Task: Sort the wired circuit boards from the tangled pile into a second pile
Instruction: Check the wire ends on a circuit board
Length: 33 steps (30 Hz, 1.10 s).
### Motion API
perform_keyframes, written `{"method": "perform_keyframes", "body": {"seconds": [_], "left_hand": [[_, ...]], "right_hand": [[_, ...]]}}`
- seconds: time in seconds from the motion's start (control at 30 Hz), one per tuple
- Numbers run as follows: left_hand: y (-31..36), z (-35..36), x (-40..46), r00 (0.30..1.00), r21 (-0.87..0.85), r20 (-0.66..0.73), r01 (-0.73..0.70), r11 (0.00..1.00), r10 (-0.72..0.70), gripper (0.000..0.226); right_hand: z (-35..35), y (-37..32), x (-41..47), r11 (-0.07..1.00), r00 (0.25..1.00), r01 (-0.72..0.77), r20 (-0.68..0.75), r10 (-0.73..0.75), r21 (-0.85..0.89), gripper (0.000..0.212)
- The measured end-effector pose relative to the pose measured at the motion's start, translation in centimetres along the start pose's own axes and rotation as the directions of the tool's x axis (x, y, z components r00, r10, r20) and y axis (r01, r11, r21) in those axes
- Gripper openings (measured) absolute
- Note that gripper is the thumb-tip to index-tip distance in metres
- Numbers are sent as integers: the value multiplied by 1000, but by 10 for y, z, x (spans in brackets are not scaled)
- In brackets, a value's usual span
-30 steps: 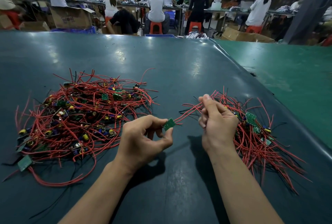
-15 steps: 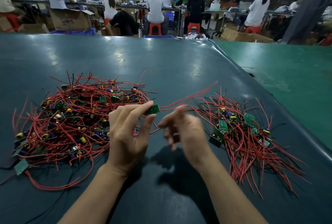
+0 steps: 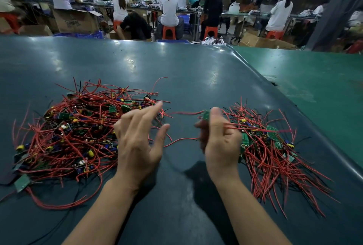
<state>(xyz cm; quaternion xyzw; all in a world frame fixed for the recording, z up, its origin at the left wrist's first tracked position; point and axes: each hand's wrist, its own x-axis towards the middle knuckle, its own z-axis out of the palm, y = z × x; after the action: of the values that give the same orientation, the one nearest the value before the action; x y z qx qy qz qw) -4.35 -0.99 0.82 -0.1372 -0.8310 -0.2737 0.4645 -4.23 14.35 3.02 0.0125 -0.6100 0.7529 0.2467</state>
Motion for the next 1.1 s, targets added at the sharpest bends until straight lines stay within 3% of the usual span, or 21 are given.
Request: {"method": "perform_keyframes", "body": {"seconds": [0.07, 0.13, 0.2, 0.27, 0.47, 0.57, 0.67, 0.73, 0.8, 0.9, 1.0, 1.1], "left_hand": [[-3, -1, -1, 987, 150, -38, 162, 975, -158, 41], [-7, -1, -3, 947, 324, -4, 304, 896, -320, 42], [-12, -1, -4, 867, 459, 79, 406, 790, -492, 45], [-15, -2, -4, 783, 584, 146, 425, 692, -605, 43], [-24, -4, -3, 765, 663, 164, 382, 644, -623, 27], [-23, -4, -1, 773, 593, 132, 440, 674, -620, 18], [-15, -3, -3, 871, 443, 10, 437, 783, -492, 11], [-10, -3, -2, 938, 328, -89, 346, 879, -336, 11], [-7, -1, -1, 984, 162, -89, 164, 973, -151, 12], [5, 2, -3, 998, -139, -51, -39, 990, 32, 12], [14, 3, -7, 995, -322, -36, -98, 942, 92, 16], [20, 2, -11, 989, -448, 19, -122, 886, 146, 13]], "right_hand": [[-8, -6, 10, 986, 971, 31, -237, 9, 163, 46], [-15, -7, 18, 937, 917, 3, -374, 136, 348, 43], [-17, -3, 20, 885, 883, -130, -353, 308, 448, 41], [-14, 4, 18, 857, 878, -266, -256, 404, 441, 41], [-1, 10, 10, 924, 934, -303, -120, 336, 235, 38], [-1, 12, 9, 925, 932, -333, -86, 352, 182, 39], [0, 15, 9, 917, 918, -390, -40, 394, 84, 37], [1, 16, 7, 901, 900, -433, 36, 434, -26, 35], [4, 17, 4, 884, 870, -456, 156, 467, -105, 33], [9, 16, -1, 877, 811, -468, 342, 475, -109, 15], [9, 23, -3, 906, 829, -309, 386, 405, -288, 46], [9, 28, -4, 908, 888, -45, 400, 227, -416, 24]]}}
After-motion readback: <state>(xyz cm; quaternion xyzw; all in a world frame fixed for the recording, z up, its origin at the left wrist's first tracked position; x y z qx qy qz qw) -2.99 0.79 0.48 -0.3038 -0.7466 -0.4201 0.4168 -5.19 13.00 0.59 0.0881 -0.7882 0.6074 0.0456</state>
